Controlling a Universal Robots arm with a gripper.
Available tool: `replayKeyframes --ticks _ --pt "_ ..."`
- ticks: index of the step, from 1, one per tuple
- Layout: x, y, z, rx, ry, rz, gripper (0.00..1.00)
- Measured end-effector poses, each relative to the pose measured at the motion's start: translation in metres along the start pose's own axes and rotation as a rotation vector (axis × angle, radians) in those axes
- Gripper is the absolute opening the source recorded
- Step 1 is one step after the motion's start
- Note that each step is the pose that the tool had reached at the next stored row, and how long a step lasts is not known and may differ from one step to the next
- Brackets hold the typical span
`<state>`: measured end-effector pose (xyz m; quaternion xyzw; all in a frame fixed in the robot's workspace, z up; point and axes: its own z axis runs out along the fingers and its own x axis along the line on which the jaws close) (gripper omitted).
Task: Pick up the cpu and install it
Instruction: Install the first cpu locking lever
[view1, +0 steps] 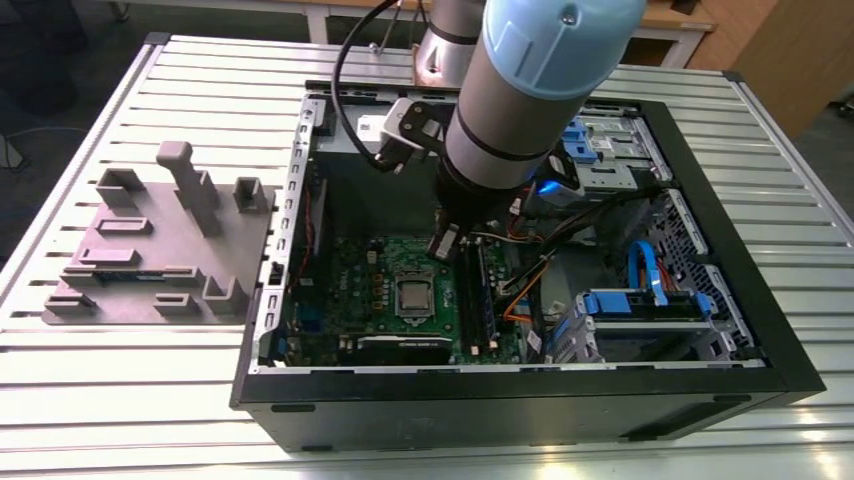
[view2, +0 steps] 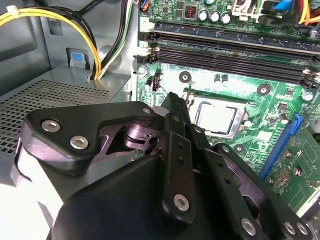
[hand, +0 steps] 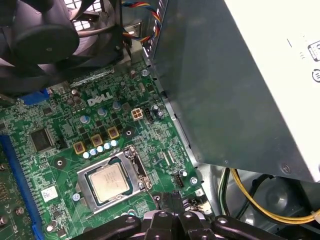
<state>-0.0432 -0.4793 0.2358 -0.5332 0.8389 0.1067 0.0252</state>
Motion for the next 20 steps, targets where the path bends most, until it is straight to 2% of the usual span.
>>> replayKeyframes --ticks 7,18,20 --pt "0.0013 0.0021 -0.0031 0.0065 -0.0017 -0.023 0.10" --pt "0.0075 0.0000 -0.0041 -0.0004 0.0067 -0.081 0.10" --pt "0.0079 -0.0002 -0.0038 0.0002 0.0125 -0.089 0.10"
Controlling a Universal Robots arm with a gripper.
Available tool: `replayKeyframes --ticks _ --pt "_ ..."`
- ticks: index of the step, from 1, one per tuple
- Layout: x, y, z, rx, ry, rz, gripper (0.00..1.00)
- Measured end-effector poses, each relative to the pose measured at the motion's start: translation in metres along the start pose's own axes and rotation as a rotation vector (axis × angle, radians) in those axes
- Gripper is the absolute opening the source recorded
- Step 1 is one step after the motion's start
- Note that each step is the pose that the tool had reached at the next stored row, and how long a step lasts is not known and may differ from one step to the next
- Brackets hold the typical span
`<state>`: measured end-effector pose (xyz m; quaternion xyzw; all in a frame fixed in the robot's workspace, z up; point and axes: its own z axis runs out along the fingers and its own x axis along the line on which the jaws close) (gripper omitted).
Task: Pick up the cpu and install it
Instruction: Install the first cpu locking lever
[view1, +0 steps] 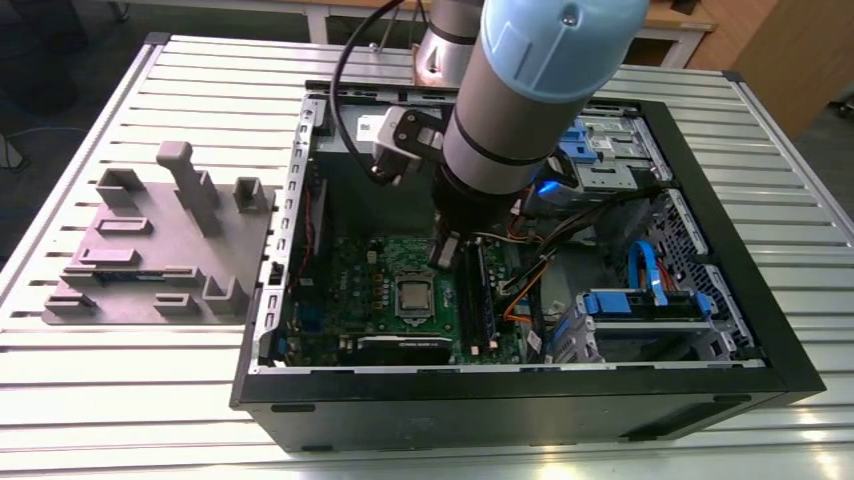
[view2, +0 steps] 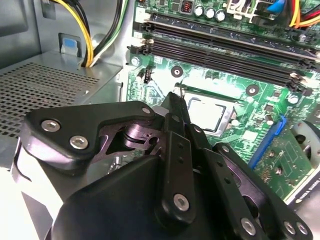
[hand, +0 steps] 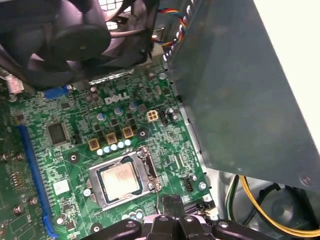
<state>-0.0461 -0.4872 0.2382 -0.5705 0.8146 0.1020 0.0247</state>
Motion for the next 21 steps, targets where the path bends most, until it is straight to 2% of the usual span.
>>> replayKeyframes --ticks 3,6,21 --pt "0.0005 -0.0003 0.0004 0.0017 0.0122 -0.013 0.10" --pt "0.0015 -0.0007 0.0005 0.0007 0.0195 -0.031 0.10" --pt "0.0020 -0.0008 0.0004 0.0006 0.0195 -0.031 0.10"
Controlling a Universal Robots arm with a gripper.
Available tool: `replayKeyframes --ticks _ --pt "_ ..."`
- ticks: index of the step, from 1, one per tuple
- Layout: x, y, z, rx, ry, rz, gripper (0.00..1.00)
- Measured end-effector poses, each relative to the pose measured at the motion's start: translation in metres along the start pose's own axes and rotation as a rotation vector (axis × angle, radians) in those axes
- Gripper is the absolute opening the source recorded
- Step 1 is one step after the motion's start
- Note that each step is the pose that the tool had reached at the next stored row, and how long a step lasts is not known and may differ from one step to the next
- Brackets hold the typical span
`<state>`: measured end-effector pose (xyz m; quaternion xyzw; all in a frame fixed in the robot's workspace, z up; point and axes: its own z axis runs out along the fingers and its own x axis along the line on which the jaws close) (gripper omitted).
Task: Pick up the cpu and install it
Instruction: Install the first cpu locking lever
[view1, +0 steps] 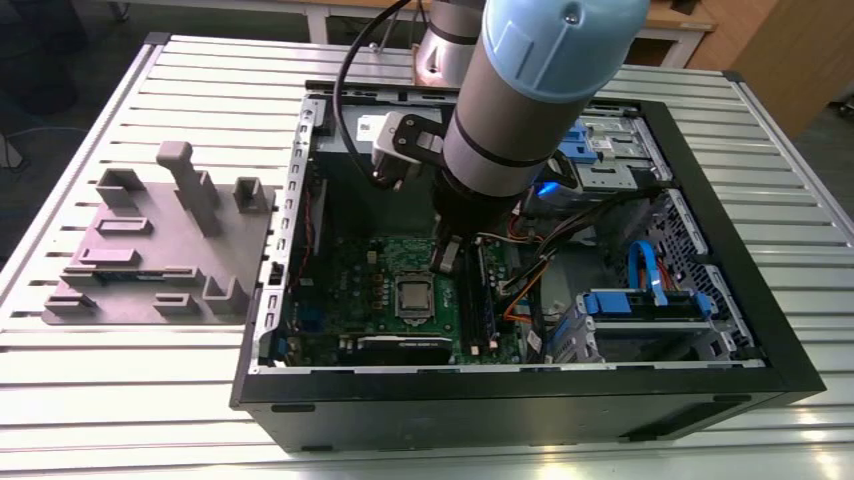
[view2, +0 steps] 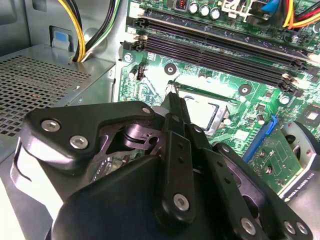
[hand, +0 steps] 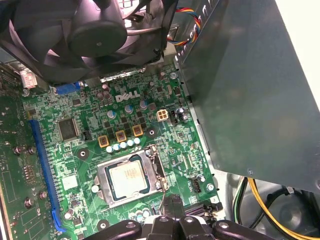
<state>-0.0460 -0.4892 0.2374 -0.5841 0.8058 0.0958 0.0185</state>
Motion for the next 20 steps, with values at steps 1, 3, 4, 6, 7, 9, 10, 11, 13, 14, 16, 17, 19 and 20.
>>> replayKeyframes --ticks 1,3,4,6,7,9,10,11,13,14,16,17,19,20 --pt "0.0000 0.0000 0.0000 0.0000 0.0000 0.000 0.10" --pt "0.0000 0.0000 0.0000 0.0000 0.0000 0.000 0.10" --pt "0.0000 0.0000 0.0000 0.0000 0.0000 0.000 0.10" --pt "0.0001 0.0000 0.0000 0.0000 0.0000 0.000 0.10" --pt "0.0001 0.0000 0.0000 -0.0001 0.0000 -0.001 0.10" --pt "0.0001 -0.0001 0.0001 -0.0018 0.0017 -0.012 0.10" --pt "0.0001 -0.0001 0.0001 -0.0032 0.0030 -0.022 0.10" --pt "0.0001 -0.0001 0.0002 -0.0050 0.0046 -0.035 0.10" --pt "0.0001 -0.0001 0.0002 -0.0086 0.0083 -0.064 0.10" --pt "0.0002 0.0000 0.0002 -0.0095 0.0096 -0.074 0.10" --pt "0.0002 -0.0001 0.0001 -0.0099 0.0103 -0.078 0.10" --pt "0.0002 -0.0003 0.0001 -0.0099 0.0103 -0.079 0.10" --pt "0.0000 -0.0010 0.0001 -0.0097 0.0106 -0.079 0.10" --pt "-0.0002 -0.0015 0.0001 -0.0097 0.0106 -0.079 0.10"
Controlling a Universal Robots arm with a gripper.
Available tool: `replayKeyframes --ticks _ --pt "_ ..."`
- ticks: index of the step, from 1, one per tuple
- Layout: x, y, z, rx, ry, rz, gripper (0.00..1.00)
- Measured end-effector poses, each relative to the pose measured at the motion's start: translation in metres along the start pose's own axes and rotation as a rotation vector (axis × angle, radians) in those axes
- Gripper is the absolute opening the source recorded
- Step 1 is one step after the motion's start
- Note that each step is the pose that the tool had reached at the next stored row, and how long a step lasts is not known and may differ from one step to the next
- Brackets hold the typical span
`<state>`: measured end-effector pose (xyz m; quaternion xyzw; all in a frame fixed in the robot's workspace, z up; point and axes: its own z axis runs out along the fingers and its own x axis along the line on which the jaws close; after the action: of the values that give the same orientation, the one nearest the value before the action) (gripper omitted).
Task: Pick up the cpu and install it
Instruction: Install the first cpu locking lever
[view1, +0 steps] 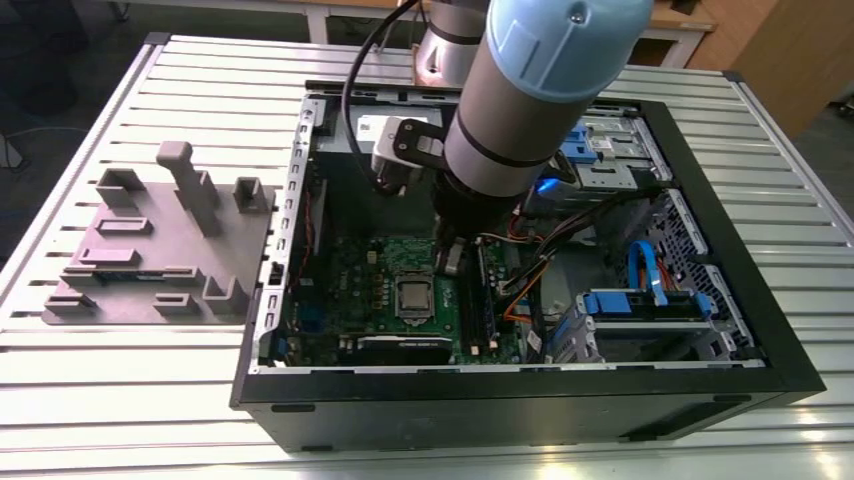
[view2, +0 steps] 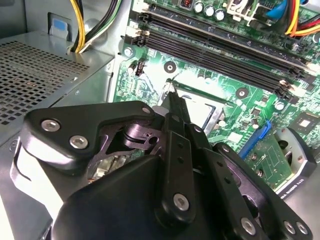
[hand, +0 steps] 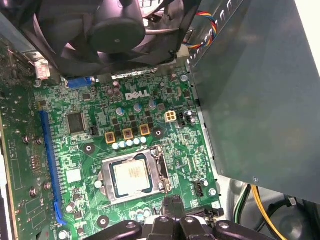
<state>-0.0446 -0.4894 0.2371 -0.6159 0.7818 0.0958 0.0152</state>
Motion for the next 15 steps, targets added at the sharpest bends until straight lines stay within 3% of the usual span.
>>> replayKeyframes --ticks 15 --pt "-0.0002 -0.0014 0.0002 -0.0013 0.0019 -0.012 0.10"
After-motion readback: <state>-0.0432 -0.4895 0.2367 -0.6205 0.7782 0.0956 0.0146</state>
